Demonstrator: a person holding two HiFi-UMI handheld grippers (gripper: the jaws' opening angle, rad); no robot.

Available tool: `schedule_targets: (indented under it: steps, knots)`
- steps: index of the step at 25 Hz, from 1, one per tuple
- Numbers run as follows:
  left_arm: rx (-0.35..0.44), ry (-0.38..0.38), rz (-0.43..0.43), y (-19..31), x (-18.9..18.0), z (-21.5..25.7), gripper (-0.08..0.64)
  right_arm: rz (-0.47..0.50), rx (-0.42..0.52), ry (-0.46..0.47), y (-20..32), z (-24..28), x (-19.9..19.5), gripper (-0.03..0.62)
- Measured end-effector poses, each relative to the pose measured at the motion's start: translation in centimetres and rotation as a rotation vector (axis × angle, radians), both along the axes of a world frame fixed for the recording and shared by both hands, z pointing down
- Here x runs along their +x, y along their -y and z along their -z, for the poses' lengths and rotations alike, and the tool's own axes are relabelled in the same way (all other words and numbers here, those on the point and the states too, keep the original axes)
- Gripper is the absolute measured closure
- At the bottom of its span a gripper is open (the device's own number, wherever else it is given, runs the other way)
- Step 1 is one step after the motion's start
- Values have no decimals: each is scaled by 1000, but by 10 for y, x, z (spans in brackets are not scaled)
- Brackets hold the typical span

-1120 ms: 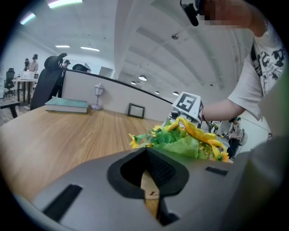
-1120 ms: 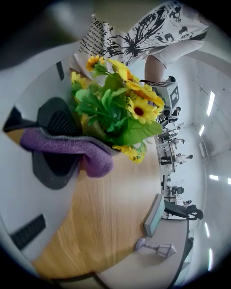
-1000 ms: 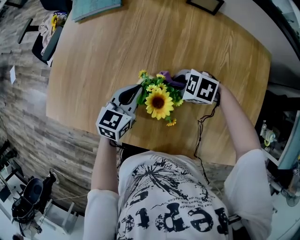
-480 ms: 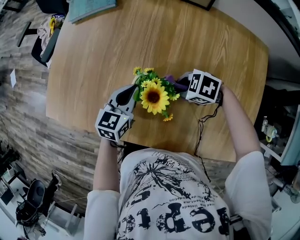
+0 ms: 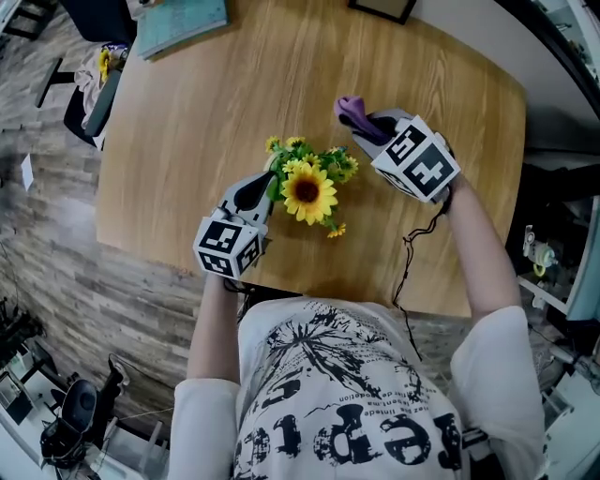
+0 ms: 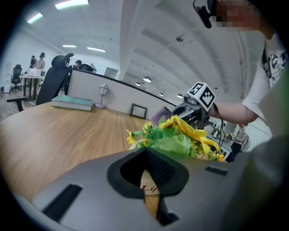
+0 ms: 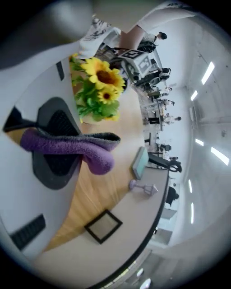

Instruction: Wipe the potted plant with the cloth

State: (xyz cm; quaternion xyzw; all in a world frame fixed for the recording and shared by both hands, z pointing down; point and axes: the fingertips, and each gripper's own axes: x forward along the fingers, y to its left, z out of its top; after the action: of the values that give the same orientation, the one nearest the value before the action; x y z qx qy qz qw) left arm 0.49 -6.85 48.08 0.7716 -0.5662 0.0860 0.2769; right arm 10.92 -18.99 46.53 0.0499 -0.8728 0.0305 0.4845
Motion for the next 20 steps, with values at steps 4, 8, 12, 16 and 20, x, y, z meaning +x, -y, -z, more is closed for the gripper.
schedule_targets:
  steps: [4, 8, 12, 16, 20]
  knots:
    - [0, 26, -89, -1, -3, 4, 557, -99, 40, 141, -6, 47, -30, 517]
    - [58, 31, -152, -1, -26, 24, 558, -164, 52, 218, -29, 78, -70, 517]
    - [105, 28, -240, -10, -56, 43, 557, -243, 18, 284, -56, 105, -115, 517]
    - [120, 25, -334, -14, -92, 54, 557, -340, 34, 282, -72, 108, -150, 516]
    - [147, 41, -419, -13, -127, 67, 557, -450, 36, 224, -87, 80, -170, 516]
